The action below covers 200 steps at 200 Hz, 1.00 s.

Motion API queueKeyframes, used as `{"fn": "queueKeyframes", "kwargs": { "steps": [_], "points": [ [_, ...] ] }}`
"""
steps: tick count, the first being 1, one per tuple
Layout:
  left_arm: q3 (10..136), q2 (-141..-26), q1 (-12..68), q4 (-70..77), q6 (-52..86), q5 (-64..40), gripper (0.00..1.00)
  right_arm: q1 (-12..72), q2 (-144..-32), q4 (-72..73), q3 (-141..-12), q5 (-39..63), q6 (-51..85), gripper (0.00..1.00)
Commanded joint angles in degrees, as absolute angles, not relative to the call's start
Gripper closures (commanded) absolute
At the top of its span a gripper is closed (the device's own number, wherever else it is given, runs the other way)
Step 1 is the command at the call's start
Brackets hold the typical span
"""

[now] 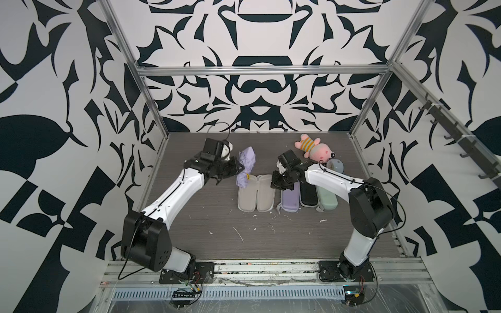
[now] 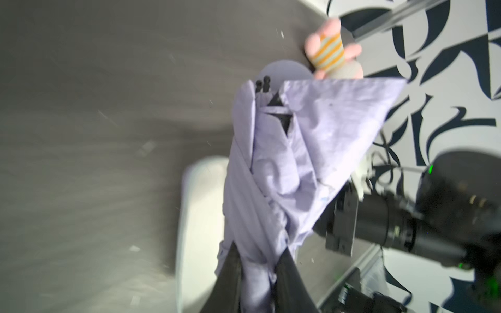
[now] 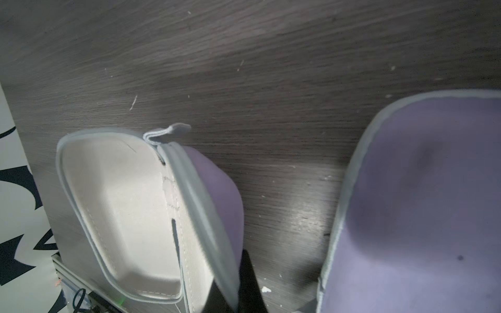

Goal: Put umbrellas into zippered umbrella sleeves
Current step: Place the umbrella in the umbrella sleeve.

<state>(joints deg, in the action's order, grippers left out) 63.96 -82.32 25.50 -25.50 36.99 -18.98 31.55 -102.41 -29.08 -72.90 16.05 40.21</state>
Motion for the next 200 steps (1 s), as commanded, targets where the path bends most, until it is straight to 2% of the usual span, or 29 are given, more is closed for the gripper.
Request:
{"fn": "queueKeyframes", "kwargs": {
  "steps": [1,25,51,78,113,150,177,191,200],
  "points": [
    [54.9,-82.7,27.8,-19.1,49.4,-15.6,0.95,31.7,-101.0,-31.0,-73.1,15.8,38.1,1.00],
    [49.7,-84.7,30.0,-11.7,52.5,-14.9,0.94,31.7,-101.7,-30.7,-72.8,16.4,38.3,1.00],
    [48.3,-91.1,30.9,-10.2,52.7,-14.1,0.90,31.7,-102.4,-30.5,-72.6,16.9,38.9,1.00],
    [47.7,-91.6,32.2,-10.7,53.7,-9.6,0.88,31.7,-102.0,-30.6,-72.5,17.0,39.2,1.00],
    [54.2,-91.4,34.9,-15.9,51.0,-2.1,0.89,32.4,-102.9,-30.3,-71.8,17.6,39.5,1.00],
    [59.6,-97.1,37.1,-19.1,46.7,0.5,0.87,33.0,-103.0,-29.8,-70.8,18.1,39.8,1.00],
    [58.9,-100.5,37.3,-21.5,44.0,0.0,0.87,32.9,-102.5,-30.2,-70.8,17.5,39.0,1.00],
    [57.2,-99.3,37.4,-22.5,43.8,0.2,0.81,32.8,-102.4,-31.1,-71.5,17.0,38.1,1.00],
    [57.3,-98.3,37.4,-23.6,43.2,-0.2,0.72,32.9,-102.5,-32.0,-72.4,16.6,37.3,1.00]
  ]
}}
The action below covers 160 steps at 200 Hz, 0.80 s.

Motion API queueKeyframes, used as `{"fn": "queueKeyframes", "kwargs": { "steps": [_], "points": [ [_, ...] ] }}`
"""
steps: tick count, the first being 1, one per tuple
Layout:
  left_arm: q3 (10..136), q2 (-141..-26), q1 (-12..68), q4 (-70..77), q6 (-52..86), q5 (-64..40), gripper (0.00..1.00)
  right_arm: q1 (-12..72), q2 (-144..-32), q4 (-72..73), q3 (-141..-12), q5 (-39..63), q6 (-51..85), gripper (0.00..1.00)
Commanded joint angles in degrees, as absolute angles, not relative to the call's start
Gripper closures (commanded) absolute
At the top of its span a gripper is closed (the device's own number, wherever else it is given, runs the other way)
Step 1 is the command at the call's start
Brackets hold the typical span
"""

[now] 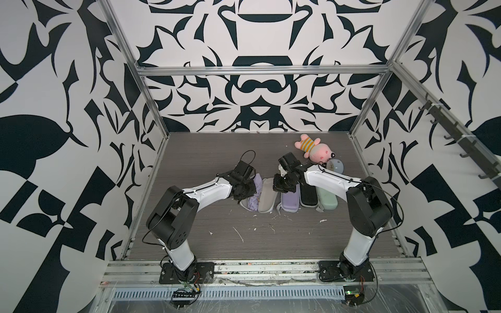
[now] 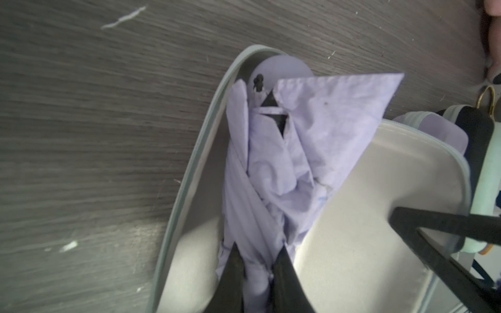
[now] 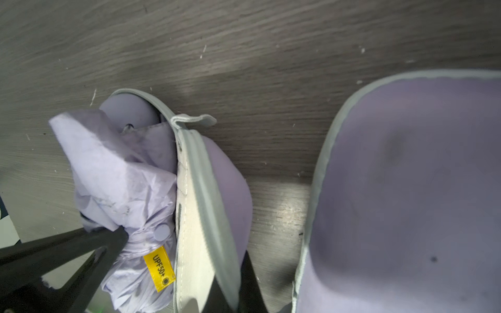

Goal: Put umbrellas into zippered umbrella sleeves
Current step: Place the umbrella in the umbrella sleeve, then close the umbrella sleeve at the center of the board.

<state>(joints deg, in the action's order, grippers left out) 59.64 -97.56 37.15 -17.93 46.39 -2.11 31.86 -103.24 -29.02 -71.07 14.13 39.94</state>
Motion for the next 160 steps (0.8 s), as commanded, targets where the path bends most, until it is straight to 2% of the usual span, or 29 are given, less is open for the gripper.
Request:
{"fn": "queueKeyframes", "kwargs": {
  "steps": [1,7,25,55,81,100,124,140,160],
  "points": [
    [57.4,-98.2,37.4,-23.8,43.2,-0.2,0.70,32.9,-102.6,-32.1,-72.5,16.5,37.2,1.00],
    [58.1,-97.4,37.4,-25.1,42.6,-0.1,0.61,32.9,-102.9,-33.2,-73.4,16.2,36.4,1.00],
    [61.9,-94.8,37.2,-28.4,40.3,-1.4,0.45,32.9,-103.7,-35.9,-75.7,15.1,34.9,1.00],
    [65.5,-91.3,34.8,-31.6,36.8,-4.7,0.34,33.0,-104.6,-38.1,-77.9,14.1,33.5,1.00],
    [59.1,-90.6,29.8,-26.3,36.6,-12.7,0.25,33.0,-105.1,-39.1,-79.4,14.1,32.9,1.00],
    [53.0,-91.9,27.6,-19.7,38.9,-18.8,0.28,33.2,-105.4,-40.0,-81.0,14.4,32.6,1.00],
    [49.4,-93.1,27.5,-14.8,40.0,-21.9,0.33,33.8,-105.8,-39.9,-82.3,16.1,32.4,0.93],
    [46.8,-93.7,27.5,-8.8,43.0,-25.1,0.38,34.0,-105.4,-35.3,-81.3,22.1,33.5,0.83],
    [44.4,-94.9,27.5,-3.4,45.8,-27.6,0.50,35.0,-104.1,-25.6,-78.8,31.4,37.0,0.65]
  ]
}}
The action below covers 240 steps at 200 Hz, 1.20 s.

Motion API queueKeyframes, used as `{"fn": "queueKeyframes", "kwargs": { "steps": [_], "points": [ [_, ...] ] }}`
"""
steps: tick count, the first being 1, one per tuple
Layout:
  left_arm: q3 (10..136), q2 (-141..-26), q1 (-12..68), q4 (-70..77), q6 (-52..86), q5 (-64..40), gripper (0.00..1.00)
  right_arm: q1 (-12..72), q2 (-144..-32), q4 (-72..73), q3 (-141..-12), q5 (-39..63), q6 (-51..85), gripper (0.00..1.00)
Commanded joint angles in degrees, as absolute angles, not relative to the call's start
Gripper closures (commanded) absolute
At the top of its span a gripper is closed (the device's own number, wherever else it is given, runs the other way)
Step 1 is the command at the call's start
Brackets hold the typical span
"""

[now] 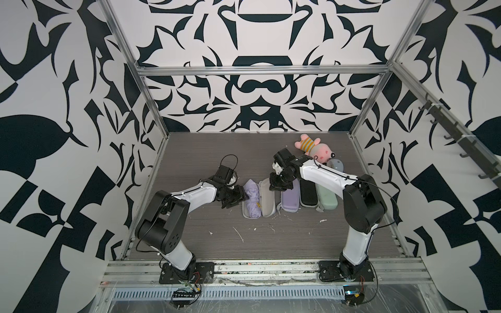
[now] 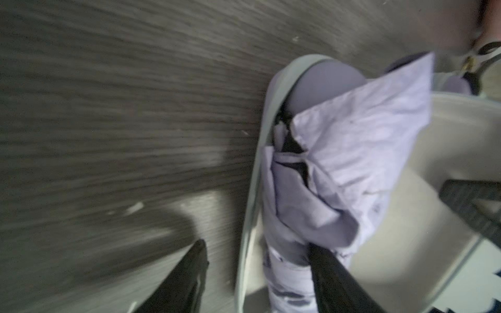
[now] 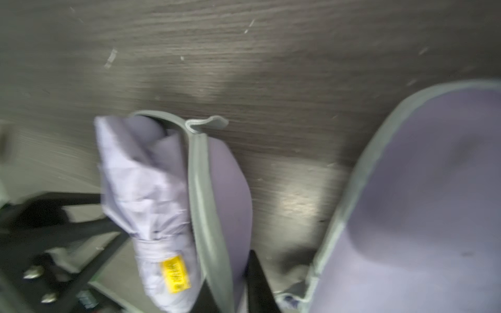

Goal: Put umbrellas into zippered umbrella sleeves
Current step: Close the umbrella sleeve at the center of the board.

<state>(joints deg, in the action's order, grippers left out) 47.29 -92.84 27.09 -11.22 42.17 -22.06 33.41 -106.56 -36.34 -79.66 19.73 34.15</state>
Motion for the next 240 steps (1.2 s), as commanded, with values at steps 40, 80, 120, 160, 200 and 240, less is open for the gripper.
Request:
{"fn": "queueKeyframes", "kwargs": {
  "steps": [40,80,120,160,200,240],
  "points": [
    [42.2,-95.3,27.5,-0.3,46.8,-28.7,0.61,38.3,-106.0,-15.2,-75.6,35.7,43.1,0.52],
    [37.7,-89.9,19.2,-0.3,46.2,-32.1,0.60,38.8,-111.4,-11.7,-70.8,34.6,45.9,0.51],
    [34.2,-83.4,17.9,2.1,48.2,-36.3,0.45,38.8,-111.8,-10.6,-68.7,33.8,46.4,0.51],
    [33.7,-85.3,27.0,4.7,48.9,-32.1,0.27,37.3,-111.5,-0.2,-65.0,36.0,54.7,0.60],
    [35.2,-92.0,28.5,0.3,45.3,-27.9,0.32,35.8,-110.8,20.9,-59.5,41.7,69.3,0.66],
    [34.6,-92.2,26.0,-0.4,43.7,-30.2,0.48,32.7,-99.6,-2.7,-60.7,35.8,51.9,0.53]
  ]
}}
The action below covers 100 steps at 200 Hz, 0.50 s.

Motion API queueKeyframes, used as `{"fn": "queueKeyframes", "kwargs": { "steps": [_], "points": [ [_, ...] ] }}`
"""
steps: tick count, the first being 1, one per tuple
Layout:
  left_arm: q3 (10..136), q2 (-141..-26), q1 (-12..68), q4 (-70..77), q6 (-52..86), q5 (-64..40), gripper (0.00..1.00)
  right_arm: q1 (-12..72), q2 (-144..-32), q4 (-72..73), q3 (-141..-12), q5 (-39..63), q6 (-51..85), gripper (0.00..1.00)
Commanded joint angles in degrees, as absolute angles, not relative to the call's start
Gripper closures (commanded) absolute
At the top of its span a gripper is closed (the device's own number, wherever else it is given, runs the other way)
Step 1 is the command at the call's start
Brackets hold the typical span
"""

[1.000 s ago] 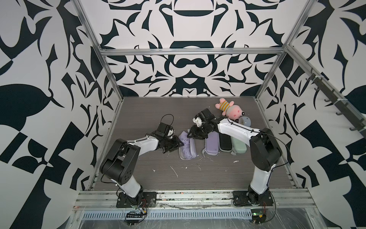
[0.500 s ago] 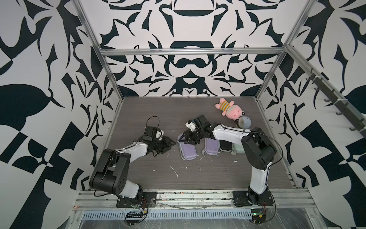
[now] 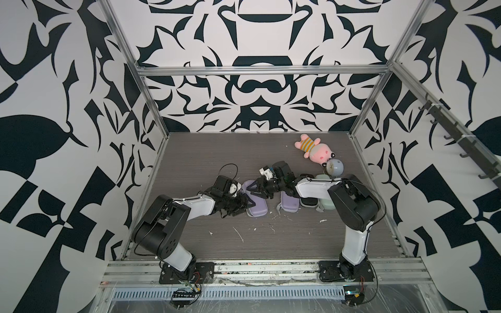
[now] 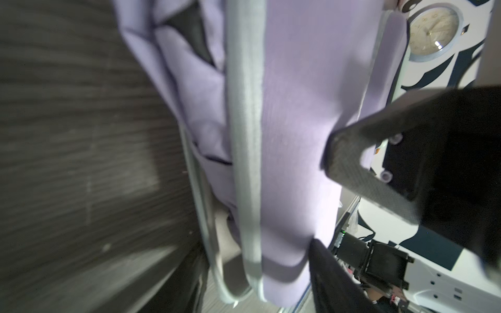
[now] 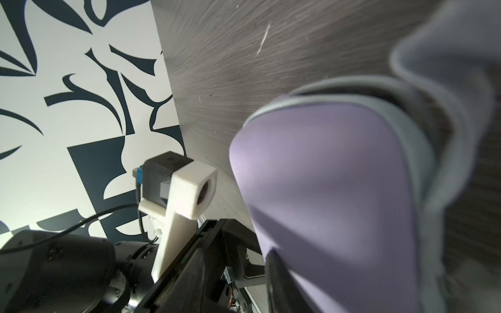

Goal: Put umbrellas into zippered umbrella sleeves
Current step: Close the umbrella sleeve at the center of the board.

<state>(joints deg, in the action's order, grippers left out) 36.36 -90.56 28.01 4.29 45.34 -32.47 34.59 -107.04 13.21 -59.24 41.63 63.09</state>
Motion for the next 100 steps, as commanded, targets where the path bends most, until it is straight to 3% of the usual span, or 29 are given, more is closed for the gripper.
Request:
{"fn": "queueKeyframes", "kwargs": {
  "steps": [1,31,100],
  "points": [
    [34.6,-92.2,25.9,-0.3,43.7,-30.4,0.48,32.7,-99.5,-3.5,-60.7,35.4,51.3,0.53],
    [34.2,-92.6,24.7,0.2,42.6,-33.5,0.51,33.0,-101.0,-19.3,-61.7,28.1,38.4,0.48],
    [33.0,-95.3,23.9,7.3,46.0,-39.4,0.60,35.0,-106.7,-6.3,-60.4,34.2,41.4,0.46]
  ]
}}
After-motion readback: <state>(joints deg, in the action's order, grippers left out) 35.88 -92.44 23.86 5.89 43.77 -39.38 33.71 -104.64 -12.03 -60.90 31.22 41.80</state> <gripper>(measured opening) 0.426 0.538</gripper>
